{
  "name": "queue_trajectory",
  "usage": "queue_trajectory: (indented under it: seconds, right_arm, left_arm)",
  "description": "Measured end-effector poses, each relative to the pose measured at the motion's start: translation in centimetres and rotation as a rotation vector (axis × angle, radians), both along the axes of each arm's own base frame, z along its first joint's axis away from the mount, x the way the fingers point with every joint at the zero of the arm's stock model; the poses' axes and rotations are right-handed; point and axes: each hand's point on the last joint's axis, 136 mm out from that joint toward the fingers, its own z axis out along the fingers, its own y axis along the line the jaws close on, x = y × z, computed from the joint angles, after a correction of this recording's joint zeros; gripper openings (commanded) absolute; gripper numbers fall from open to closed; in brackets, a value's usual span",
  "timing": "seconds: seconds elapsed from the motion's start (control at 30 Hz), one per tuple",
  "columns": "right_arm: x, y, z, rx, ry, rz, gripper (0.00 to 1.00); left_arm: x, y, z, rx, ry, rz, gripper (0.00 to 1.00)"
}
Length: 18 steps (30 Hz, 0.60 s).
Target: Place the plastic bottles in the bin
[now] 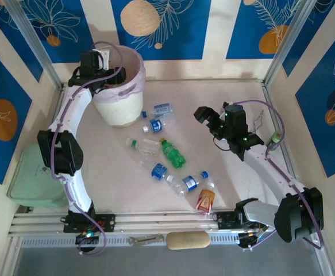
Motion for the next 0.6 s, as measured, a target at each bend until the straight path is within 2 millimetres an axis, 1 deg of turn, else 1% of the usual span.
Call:
queue_trajectory:
  seconds: [0.03, 0.13, 0.17, 0.23, 0.33, 0.43, 0.53, 0.6]
  right_arm:
    - [0.0, 0.1, -0.1, -0.001, 0.002, 0.002, 0.99]
    - [-0.2, 0.2, -0.8, -0.011, 0.031, 0.006, 0.99]
    - [-0.3, 0.2, -1.2, -0.021, 0.053, 0.006, 0.99]
    - [-0.6, 0.2, -1.8, -0.049, 0.097, 0.007, 0.99]
    - [-1.5, 0.3, -2.2, -0.104, 0.15, 0.02, 0.99]
    - [-3.0, 0.6, -2.9, -0.17, 0.207, 0.05, 0.99]
    - [-5.5, 0.9, -4.7, -0.248, 0.296, 0.091, 1.0]
    - [-7.7, 0.8, -6.1, -0.307, 0.376, 0.118, 1.0]
  left_arm:
    - [0.0, 0.0, 0.0, 0.0, 0.0, 0.0, 0.83]
    - [0.0, -0.1, 0.0, -0.009, 0.003, 0.001, 0.94]
    - [0.0, -0.1, 0.0, -0.014, 0.004, 0.0, 0.99]
    - [-0.3, -0.3, 0.1, -0.028, 0.006, -0.005, 1.0]
    - [-1.3, -0.6, 0.7, -0.057, 0.008, -0.019, 1.0]
    - [-2.9, -1.3, 2.3, -0.093, -0.018, -0.04, 1.0]
    - [-5.1, -2.6, 4.9, -0.127, -0.078, -0.072, 1.0]
    - [-6.9, -4.2, 6.4, -0.148, -0.122, -0.111, 1.0]
